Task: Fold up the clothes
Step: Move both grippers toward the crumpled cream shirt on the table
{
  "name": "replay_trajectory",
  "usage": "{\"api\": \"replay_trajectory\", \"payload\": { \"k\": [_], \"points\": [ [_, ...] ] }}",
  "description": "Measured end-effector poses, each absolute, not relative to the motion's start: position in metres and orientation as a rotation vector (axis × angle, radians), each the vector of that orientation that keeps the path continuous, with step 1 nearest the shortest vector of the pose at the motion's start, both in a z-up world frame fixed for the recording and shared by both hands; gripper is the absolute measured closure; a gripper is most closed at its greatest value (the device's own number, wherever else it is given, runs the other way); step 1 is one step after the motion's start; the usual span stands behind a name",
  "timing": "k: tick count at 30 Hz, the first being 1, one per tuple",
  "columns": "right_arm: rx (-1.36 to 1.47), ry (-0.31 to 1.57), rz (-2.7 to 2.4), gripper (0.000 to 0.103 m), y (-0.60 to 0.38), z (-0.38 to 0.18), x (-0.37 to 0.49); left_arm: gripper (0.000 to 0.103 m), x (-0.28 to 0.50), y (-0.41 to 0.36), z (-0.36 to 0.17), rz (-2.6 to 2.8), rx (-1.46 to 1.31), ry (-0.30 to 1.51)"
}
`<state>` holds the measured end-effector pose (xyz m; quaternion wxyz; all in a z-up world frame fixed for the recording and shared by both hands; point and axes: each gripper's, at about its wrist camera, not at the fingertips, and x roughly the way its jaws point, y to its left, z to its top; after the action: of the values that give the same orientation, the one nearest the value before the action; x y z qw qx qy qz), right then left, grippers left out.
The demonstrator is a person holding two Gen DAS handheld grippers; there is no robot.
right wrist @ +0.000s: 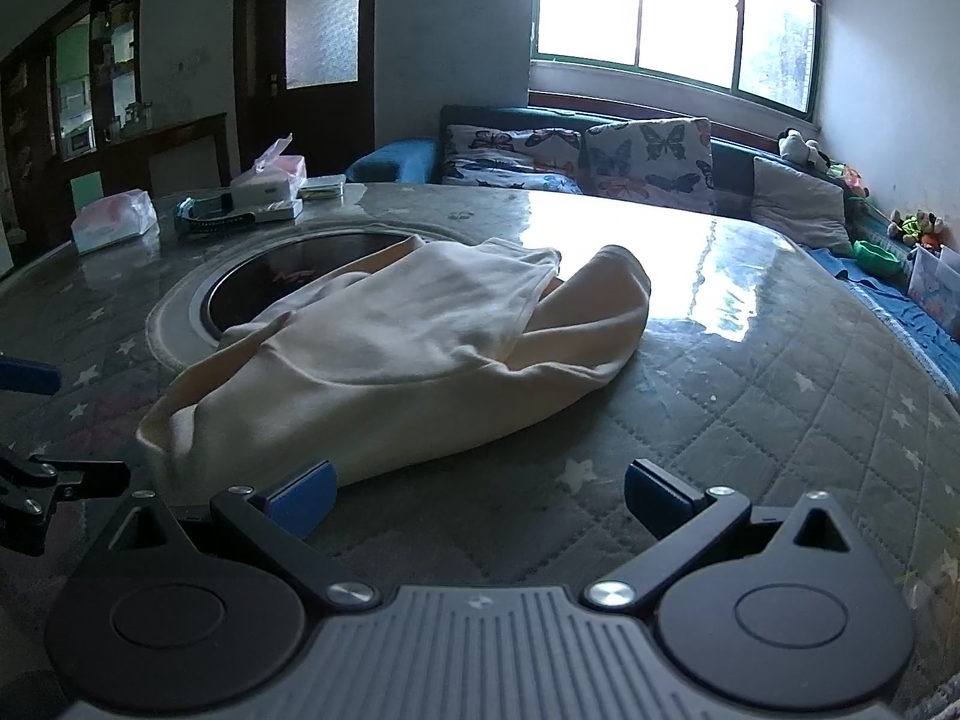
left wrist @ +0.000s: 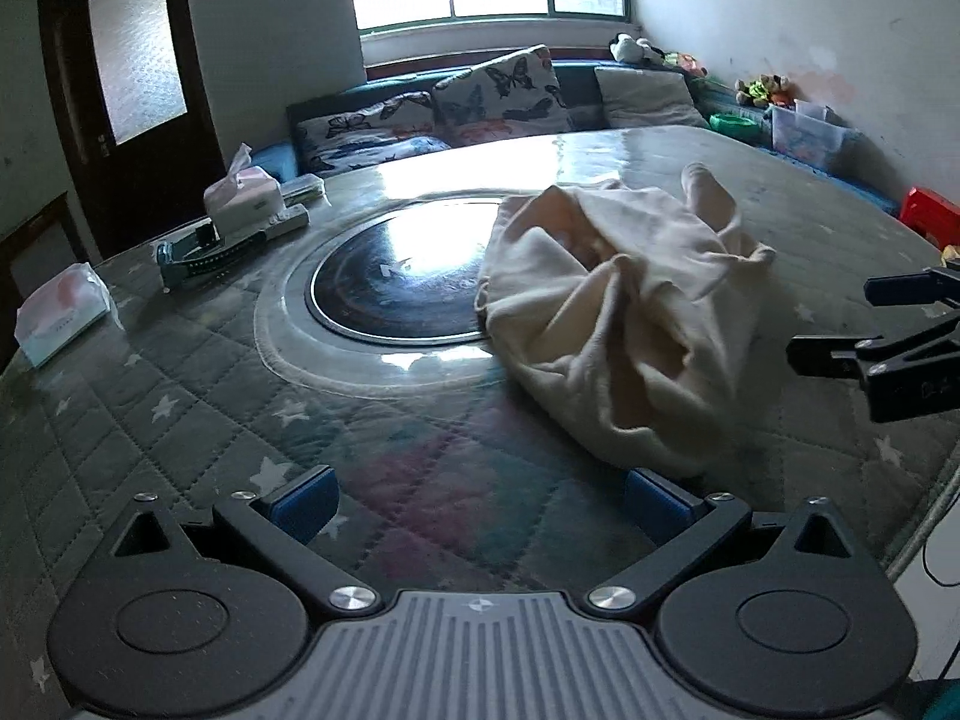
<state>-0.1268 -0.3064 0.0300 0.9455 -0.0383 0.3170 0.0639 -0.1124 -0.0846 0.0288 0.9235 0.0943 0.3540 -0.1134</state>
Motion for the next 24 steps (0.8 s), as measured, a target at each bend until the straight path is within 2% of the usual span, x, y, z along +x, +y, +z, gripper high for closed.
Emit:
{"api": "replay_trajectory", "payload": {
  "k": [24],
  "points": [
    [-0.092, 0.686, 0.158, 0.000, -0.295, 0.030, -0.134, 0.000, -0.115, -0.102, 0.035, -0.251, 0.236, 0.782]
  ]
}}
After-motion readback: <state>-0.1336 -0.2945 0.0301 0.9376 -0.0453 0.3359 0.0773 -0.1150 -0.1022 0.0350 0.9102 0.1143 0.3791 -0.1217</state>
